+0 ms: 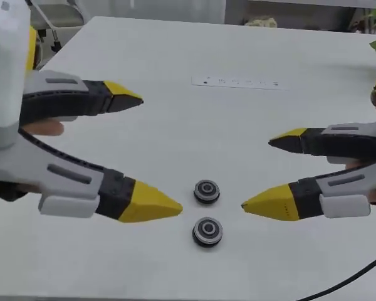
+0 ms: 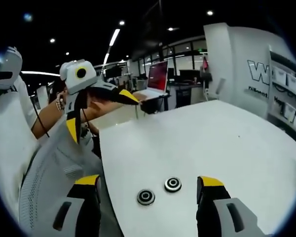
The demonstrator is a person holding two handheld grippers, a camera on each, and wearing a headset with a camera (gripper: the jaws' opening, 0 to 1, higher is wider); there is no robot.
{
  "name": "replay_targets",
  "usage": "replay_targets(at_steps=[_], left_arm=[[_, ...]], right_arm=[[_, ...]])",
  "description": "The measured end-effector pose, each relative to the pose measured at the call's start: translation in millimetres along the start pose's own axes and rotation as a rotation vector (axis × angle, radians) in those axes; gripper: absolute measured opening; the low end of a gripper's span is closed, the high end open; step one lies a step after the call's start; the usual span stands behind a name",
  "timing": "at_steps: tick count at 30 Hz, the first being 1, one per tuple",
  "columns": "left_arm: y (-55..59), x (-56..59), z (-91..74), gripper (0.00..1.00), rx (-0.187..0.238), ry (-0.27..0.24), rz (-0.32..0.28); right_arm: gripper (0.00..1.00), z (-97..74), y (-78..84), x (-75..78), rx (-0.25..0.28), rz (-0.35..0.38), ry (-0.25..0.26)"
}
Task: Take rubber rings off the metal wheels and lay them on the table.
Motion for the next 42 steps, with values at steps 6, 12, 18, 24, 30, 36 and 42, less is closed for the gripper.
replay_targets(at_steps=[6, 12, 18, 24, 30, 36, 42], left_arm=[[-7.0, -9.2, 11.4, 0.82, -0.024, 0.019, 0.047], [-11.8, -14.8, 28.1, 0.82, -0.002, 0.059, 0.080], [-4.4, -23.8, 45.9, 0.80, 0.006, 0.077, 0.082], [11.0, -28.8, 61.1, 0.69, 0.025, 0.061, 0.086], [26.7, -29.6, 74.3, 0.63, 0.070, 0.009, 0.027], [49.2, -27.6, 82.1, 0.63, 0.066, -0.010, -0.035], [67.4, -20.1, 89.5, 0.62, 0.007, 0.019, -0.047]], right_arm=[[0.77, 10.8, -8.0, 10.6, 0.012, -0.002, -0.003], [0.73, 23.8, -10.3, 14.8, 0.015, -0.016, -0.023], [0.67, 33.8, -3.6, 20.6, 0.024, 0.005, -0.032], [0.61, 42.1, 9.6, 22.0, 0.073, 0.030, -0.053], [0.55, 49.7, 26.6, 22.7, 0.080, 0.028, -0.086], [0.49, 53.9, 35.7, 22.4, 0.060, 0.018, -0.080], [0.44, 59.1, 46.9, 18.7, 0.015, 0.002, -0.084]])
Point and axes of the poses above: the centre of the closed fingertips' face, and the gripper's own axes: z roughly forward along the fingers, x roughly to its right, y roughly out of its underside, the point moved 10 cm from there along -z, roughly backward along the fingers, and after that the axes turned 5 degrees about y, right-handed, at the moved point
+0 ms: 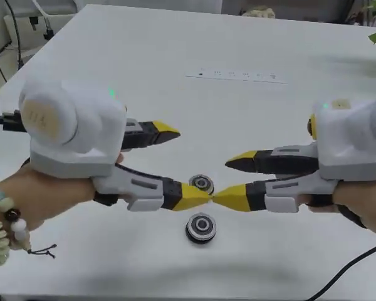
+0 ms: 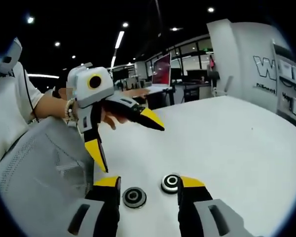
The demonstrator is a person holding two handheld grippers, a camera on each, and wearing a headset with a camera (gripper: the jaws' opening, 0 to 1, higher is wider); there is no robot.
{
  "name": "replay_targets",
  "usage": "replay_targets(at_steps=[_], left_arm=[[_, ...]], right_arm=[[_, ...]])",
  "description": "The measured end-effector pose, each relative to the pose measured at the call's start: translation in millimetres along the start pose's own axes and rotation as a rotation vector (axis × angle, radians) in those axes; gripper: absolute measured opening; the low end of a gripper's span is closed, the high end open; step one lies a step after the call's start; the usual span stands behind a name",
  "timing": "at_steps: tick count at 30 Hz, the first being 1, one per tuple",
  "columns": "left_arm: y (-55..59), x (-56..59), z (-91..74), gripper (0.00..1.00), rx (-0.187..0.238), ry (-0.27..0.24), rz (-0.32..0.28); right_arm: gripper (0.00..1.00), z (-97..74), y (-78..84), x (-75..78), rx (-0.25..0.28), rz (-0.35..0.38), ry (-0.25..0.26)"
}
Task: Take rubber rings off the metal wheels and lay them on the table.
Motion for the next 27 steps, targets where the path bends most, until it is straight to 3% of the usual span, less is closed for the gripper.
replay_targets(at_steps=[6, 10, 14, 17, 23, 27], left_arm=[[11.3, 7.0, 5.9, 0.60, -0.056, 0.044, -0.004], [15.3, 7.4, 6.2, 0.59, -0.072, 0.050, -0.013], [21.3, 11.1, 11.0, 0.56, -0.092, 0.065, -0.021], [25.9, 15.8, 16.1, 0.57, -0.128, 0.080, 0.008], [31.4, 20.7, 23.3, 0.53, -0.135, 0.117, -0.018], [36.5, 23.8, 27.4, 0.45, -0.156, 0.134, -0.003]], right_arm=[[0.40, 2.1, 11.0, 0.2, -0.047, -0.015, -0.002], [0.38, 2.5, 20.7, 1.5, -0.086, -0.005, -0.005], [0.36, 6.2, 29.4, -5.0, -0.141, -0.011, -0.044], [0.35, 10.9, 35.5, -7.4, -0.183, -0.034, -0.056], [0.31, 20.2, 43.6, -16.8, -0.237, -0.088, -0.072], [0.30, 22.8, 44.2, -19.0, -0.252, -0.106, -0.067]])
Point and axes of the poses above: the centre of the closed fingertips' face, and the gripper's own axes: z roughly forward along the fingers, x roughly to its right, y roughly out of its underside, the point moved 10 cm from there along -z, roughly backward along the fingers, and after that the axes turned 5 degrees about y, right-handed, at the moved point
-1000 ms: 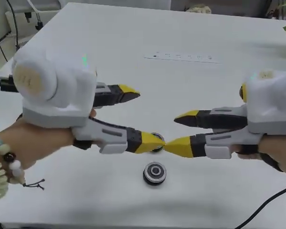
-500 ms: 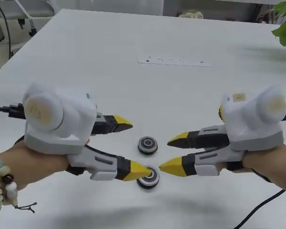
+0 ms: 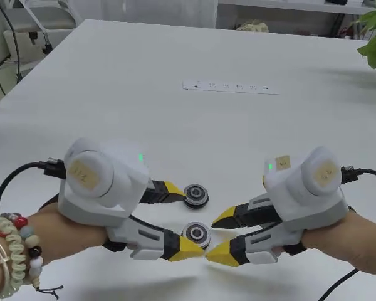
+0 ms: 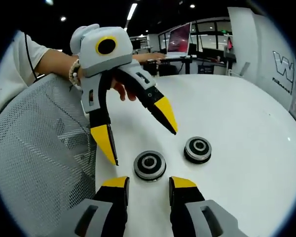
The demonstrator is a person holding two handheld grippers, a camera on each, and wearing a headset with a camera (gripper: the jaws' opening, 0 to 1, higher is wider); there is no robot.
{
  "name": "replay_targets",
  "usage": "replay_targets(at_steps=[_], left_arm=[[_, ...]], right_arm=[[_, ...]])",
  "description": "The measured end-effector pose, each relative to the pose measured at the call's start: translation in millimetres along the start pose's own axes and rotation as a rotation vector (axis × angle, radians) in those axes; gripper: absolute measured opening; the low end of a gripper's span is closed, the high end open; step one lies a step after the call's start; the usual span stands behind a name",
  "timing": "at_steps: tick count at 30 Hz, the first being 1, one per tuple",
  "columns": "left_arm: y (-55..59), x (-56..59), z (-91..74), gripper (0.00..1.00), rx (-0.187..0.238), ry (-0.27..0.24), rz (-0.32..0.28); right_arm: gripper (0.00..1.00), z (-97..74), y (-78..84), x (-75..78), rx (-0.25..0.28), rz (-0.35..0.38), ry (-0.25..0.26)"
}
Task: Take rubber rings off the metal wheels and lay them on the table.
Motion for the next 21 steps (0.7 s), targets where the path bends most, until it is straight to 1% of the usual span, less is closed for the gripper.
replay_targets(at_steps=[2, 3, 6, 10, 13, 18, 21], left_arm=[[0.7, -0.2, 1.0, 0.43, -0.001, 0.005, -0.012], [1.3, -0.3, 1.8, 0.42, 0.005, 0.003, -0.028], [3.0, -1.9, 2.8, 0.38, 0.015, -0.001, -0.051], [5.3, -2.2, 3.5, 0.30, 0.004, -0.002, -0.052], [5.6, -1.7, 4.3, 0.29, 0.012, 0.000, -0.061], [5.5, -0.1, 7.0, 0.24, 0.004, 0.007, -0.037], [5.5, 0.8, 10.5, 0.21, -0.018, -0.008, -0.002]], right_arm=[[0.29, -0.5, -0.3, 0.2, -0.002, 0.007, 0.007], [0.29, -0.1, -0.2, 0.1, -0.003, 0.013, 0.009], [0.28, 1.0, 0.5, -0.4, -0.012, 0.012, 0.011], [0.26, 1.2, 1.0, 0.0, -0.008, 0.017, 0.017], [0.24, 1.7, 0.6, -0.8, 0.002, 0.019, 0.012], [0.24, 2.4, 0.4, -1.1, 0.000, 0.021, 0.015], [0.24, 2.8, 0.8, -1.7, -0.002, 0.024, 0.011]])
Point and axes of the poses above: the centre of the closed fingertips' face, and the gripper's own axes: z roughly forward along the fingers, x roughly to its right, y roughly out of its underside, the point moved 10 cm from there along -z, roughly backward along the fingers, and after that the axes turned 5 degrees about y, right-handed, at the moved point
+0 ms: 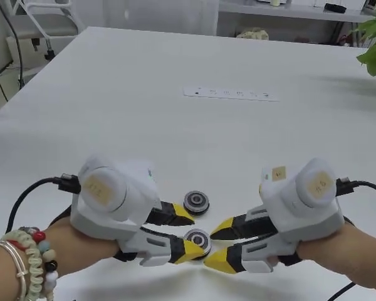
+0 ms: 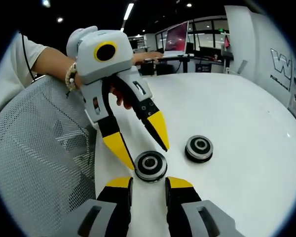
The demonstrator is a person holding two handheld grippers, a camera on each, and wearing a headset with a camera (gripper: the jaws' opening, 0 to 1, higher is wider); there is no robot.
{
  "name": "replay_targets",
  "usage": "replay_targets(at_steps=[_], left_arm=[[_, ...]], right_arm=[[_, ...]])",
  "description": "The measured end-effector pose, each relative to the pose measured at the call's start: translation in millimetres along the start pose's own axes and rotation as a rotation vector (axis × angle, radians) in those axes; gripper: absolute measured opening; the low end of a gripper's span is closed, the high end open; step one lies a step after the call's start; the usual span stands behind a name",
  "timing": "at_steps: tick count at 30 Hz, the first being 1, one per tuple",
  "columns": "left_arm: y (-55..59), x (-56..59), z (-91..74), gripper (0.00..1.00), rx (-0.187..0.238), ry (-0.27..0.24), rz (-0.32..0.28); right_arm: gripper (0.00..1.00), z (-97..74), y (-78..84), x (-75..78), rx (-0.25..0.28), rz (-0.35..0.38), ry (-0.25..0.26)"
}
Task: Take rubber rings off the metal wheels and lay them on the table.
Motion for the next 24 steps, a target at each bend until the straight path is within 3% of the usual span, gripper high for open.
replay_targets(at_steps=[11, 17, 19, 24], left_arm=[[2.0, 2.1, 4.2, 0.15, 0.004, 0.029, -0.021], [5.6, -1.4, 2.6, 0.08, 0.017, 0.025, -0.007], [5.8, -2.1, 2.5, 0.08, 0.019, 0.034, 0.030], [5.5, -2.0, 2.9, 0.07, 0.020, 0.036, 0.021]], right_arm=[[0.23, 0.9, -0.4, -1.0, 0.006, -0.003, -0.007], [0.23, 1.1, -1.5, -0.4, 0.019, -0.011, 0.003], [0.23, 1.5, -1.8, -0.2, 0.023, -0.008, 0.006], [0.24, 3.4, -2.7, 0.5, 0.040, -0.011, 0.023]])
Point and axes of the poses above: the centre of the closed fingertips' face, and the gripper's own axes: z roughly forward along the fingers, x roughly to its right, y roughly out of its underside, the point moved 10 cm from there along -z, roughly backward along the fingers, and after that the axes turned 5 degrees about y, right-handed, at the moved point
